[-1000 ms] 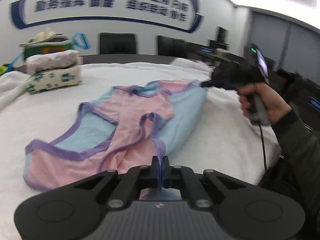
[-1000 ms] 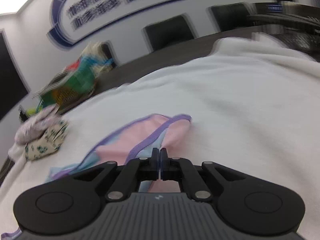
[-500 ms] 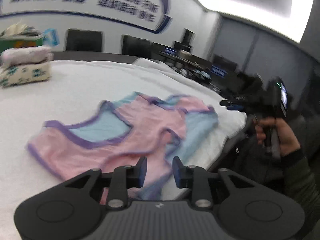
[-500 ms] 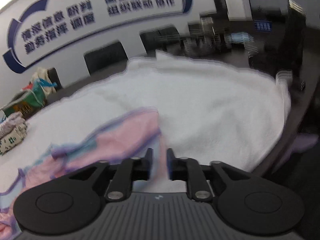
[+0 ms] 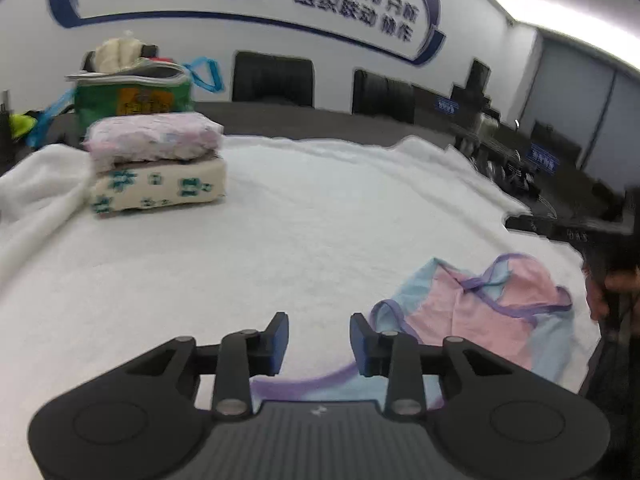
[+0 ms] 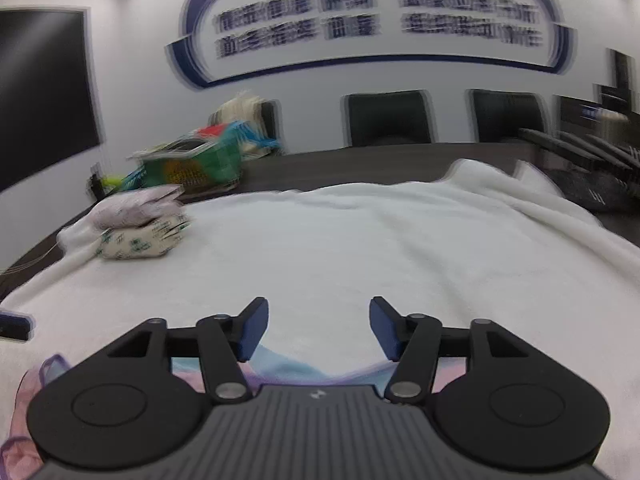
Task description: Fold clothes
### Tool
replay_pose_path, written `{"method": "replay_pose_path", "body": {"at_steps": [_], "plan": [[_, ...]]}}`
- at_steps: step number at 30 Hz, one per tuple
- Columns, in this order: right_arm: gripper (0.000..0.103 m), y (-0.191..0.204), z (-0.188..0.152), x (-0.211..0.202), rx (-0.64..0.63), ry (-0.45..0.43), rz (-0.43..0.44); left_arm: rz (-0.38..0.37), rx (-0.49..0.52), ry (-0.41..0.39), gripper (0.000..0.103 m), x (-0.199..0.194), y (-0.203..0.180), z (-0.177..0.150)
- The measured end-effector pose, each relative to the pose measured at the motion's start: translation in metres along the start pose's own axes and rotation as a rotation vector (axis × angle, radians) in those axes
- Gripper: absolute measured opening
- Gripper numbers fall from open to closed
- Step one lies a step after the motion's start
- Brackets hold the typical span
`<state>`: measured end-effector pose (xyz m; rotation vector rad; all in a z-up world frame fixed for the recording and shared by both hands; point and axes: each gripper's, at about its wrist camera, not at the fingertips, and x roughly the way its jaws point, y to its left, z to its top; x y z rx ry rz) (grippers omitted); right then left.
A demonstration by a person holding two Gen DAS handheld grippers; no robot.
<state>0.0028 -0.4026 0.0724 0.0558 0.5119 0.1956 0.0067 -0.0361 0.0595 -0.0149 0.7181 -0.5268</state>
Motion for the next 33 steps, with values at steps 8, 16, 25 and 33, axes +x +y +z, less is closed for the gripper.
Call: {"method": "replay_pose_path", "body": {"at_steps": [8, 16, 25, 33], "plan": [[0.063, 0.01, 0.003, 0.066, -0.188, 0.201, 0.205, -0.113, 0.072, 0.113, 0.03, 0.061, -0.024, -0.005], [0.002, 0.025, -0.012, 0.085, -0.261, 0.283, 0.237, -0.054, 0.049, 0.057, 0.0, 0.064, -0.018, -0.004], [0.009, 0.046, 0.038, 0.153, -0.165, 0.245, 0.038, 0.183, 0.007, 0.025, 0.002, 0.095, 0.017, 0.062], [0.043, 0.0, 0.03, 0.088, -0.049, 0.097, 0.075, 0.059, -0.012, -0.086, 0.028, -0.017, -0.016, -0.007]]}}
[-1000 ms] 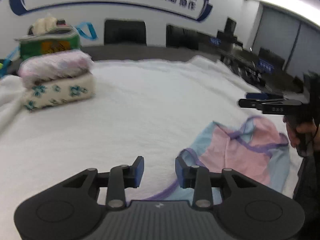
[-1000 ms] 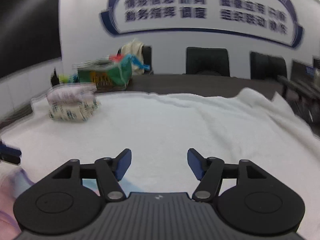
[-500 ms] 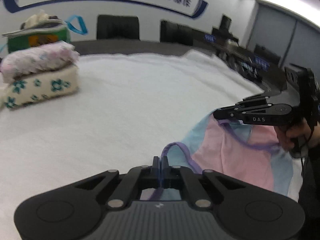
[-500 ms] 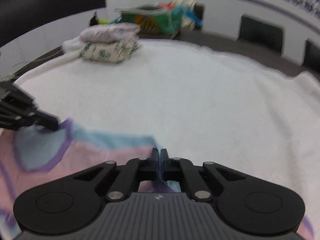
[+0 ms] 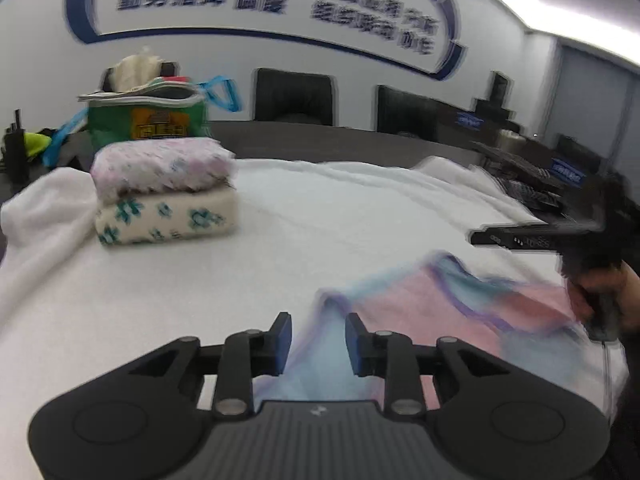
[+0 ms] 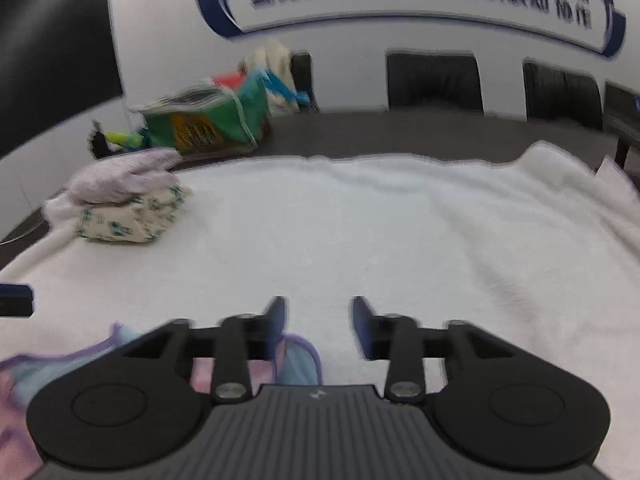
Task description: Fold clothes
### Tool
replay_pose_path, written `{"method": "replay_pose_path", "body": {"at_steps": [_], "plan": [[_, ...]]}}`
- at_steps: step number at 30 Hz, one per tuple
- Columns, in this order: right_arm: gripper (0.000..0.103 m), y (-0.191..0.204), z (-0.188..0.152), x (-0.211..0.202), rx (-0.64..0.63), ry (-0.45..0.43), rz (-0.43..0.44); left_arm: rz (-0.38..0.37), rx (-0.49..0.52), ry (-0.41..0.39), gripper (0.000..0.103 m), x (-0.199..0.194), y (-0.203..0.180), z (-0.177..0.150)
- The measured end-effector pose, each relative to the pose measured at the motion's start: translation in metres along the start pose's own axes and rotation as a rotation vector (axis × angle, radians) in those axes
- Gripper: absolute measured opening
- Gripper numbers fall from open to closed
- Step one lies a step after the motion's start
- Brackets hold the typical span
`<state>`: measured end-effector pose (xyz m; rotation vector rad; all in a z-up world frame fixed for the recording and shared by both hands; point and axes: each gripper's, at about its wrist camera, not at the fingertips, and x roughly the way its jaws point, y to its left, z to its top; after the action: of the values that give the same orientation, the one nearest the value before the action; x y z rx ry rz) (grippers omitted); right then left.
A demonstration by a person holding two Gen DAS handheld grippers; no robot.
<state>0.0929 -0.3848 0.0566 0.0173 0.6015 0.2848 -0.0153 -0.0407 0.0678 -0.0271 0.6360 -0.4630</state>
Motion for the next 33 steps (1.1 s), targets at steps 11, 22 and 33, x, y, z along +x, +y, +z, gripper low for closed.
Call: {"method": "replay_pose_path", "body": {"at_steps": [11, 22, 33], "plan": [[0.07, -0.007, -0.101, -0.111, -0.13, -0.001, 0.149, -0.08, 0.273, 0.108, 0.036, -0.009, -0.089, -0.096], [0.0, -0.039, -0.129, -0.117, -0.135, 0.066, 0.121, -0.055, 0.364, 0.129, 0.0, -0.036, -0.065, -0.098], [0.032, -0.038, -0.124, -0.145, -0.207, -0.005, 0.159, -0.085, 0.287, 0.107, 0.049, -0.053, -0.05, -0.105]]}}
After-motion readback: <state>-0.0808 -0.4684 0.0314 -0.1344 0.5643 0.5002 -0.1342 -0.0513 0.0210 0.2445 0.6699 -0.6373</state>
